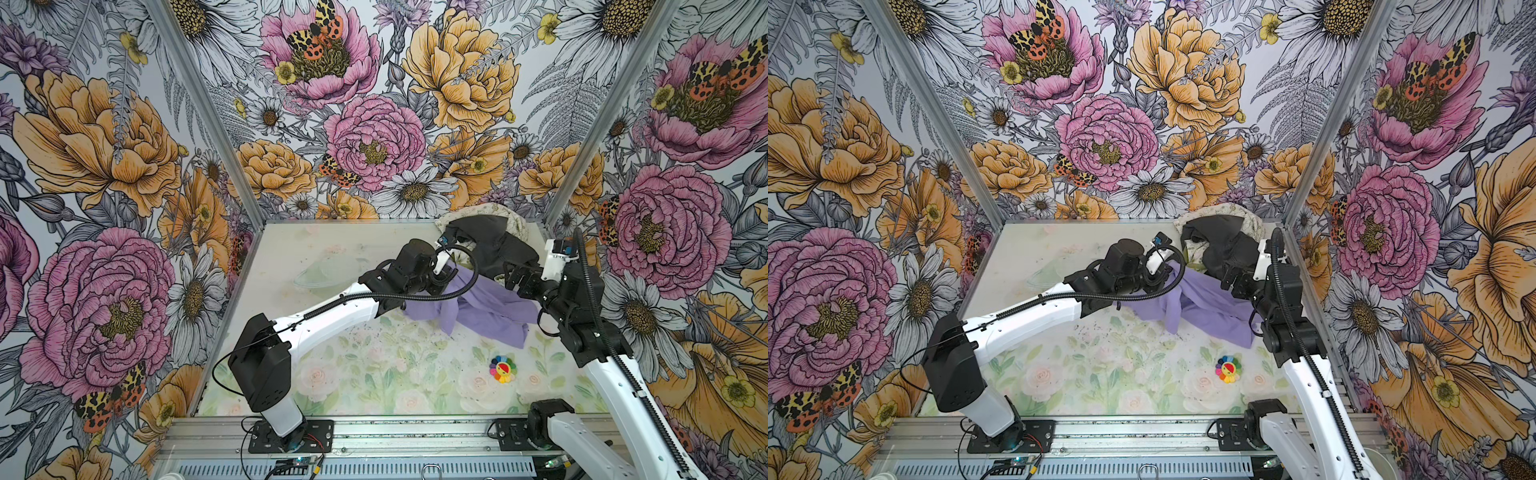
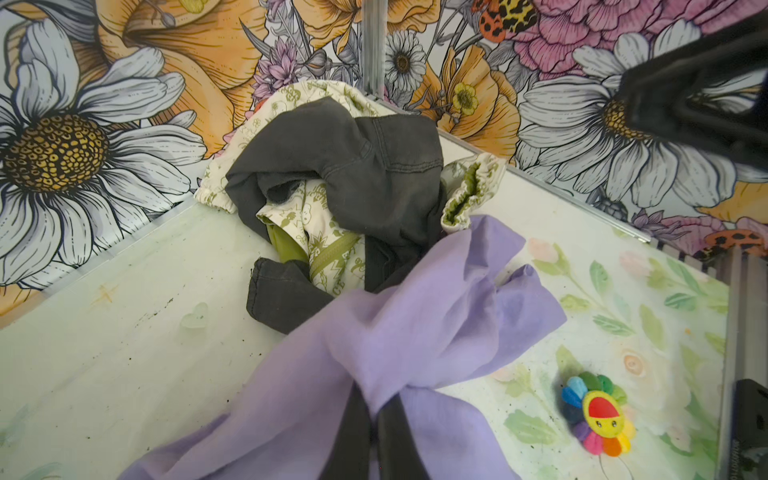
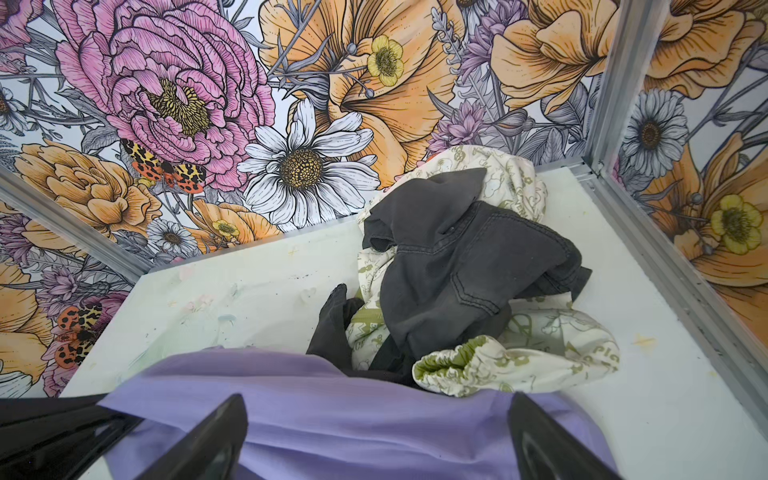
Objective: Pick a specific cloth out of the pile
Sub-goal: 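Lift the lavender cloth with the left gripper and carry it toward the far corner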
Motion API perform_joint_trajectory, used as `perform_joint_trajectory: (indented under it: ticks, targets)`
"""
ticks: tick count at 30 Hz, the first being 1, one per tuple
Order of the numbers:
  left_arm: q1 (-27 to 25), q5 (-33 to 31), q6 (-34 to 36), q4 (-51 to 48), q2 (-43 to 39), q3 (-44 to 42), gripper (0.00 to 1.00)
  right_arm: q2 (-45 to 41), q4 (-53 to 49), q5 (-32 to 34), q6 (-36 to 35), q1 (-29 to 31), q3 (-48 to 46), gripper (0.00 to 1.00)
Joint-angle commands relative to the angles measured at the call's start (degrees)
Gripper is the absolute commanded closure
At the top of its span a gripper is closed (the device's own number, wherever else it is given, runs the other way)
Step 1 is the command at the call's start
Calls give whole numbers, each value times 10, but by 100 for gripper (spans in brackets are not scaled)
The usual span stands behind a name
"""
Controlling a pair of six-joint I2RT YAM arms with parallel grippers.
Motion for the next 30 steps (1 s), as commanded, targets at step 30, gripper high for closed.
perform_joint_trajectory:
  ticks: [30]
  targets:
    - [277, -56, 69, -131, -96, 287, 100, 18, 5, -52, 10, -6, 17, 1]
